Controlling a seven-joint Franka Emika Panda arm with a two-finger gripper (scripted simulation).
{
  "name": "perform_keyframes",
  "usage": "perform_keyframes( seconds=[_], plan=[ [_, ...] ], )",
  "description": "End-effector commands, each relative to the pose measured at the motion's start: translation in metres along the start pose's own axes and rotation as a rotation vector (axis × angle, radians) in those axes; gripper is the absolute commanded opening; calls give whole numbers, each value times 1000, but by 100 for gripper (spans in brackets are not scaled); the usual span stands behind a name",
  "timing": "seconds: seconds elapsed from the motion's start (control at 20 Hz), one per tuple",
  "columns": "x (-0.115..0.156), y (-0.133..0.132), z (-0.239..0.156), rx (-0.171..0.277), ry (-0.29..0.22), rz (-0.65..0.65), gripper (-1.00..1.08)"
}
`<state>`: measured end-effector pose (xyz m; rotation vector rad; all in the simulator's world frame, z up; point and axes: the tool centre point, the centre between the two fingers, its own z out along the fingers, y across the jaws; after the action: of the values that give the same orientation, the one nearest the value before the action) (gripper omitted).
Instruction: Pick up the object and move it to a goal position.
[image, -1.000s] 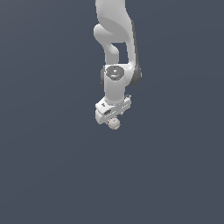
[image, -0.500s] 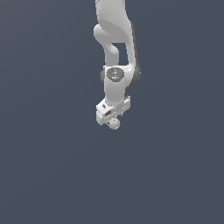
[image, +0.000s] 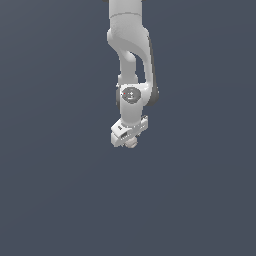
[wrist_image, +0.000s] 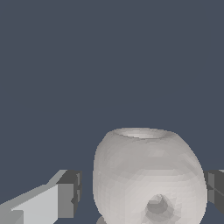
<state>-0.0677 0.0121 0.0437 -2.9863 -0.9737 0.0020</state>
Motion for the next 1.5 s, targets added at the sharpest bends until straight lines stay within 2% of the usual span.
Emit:
perform_keyframes(
  seconds=[0.0,0.05,0.1,0.85,1.15,1.45],
  plan=[
    [1,0,4,-1,1,-1,100],
    [1,0,4,-1,1,-1,100],
    [1,0,4,-1,1,-1,-100],
    [0,9,3,-2,1,1,-100],
    [1,37,1,-2,1,1,-100],
    [1,82,-2,-1,1,0,-100]
  ],
)
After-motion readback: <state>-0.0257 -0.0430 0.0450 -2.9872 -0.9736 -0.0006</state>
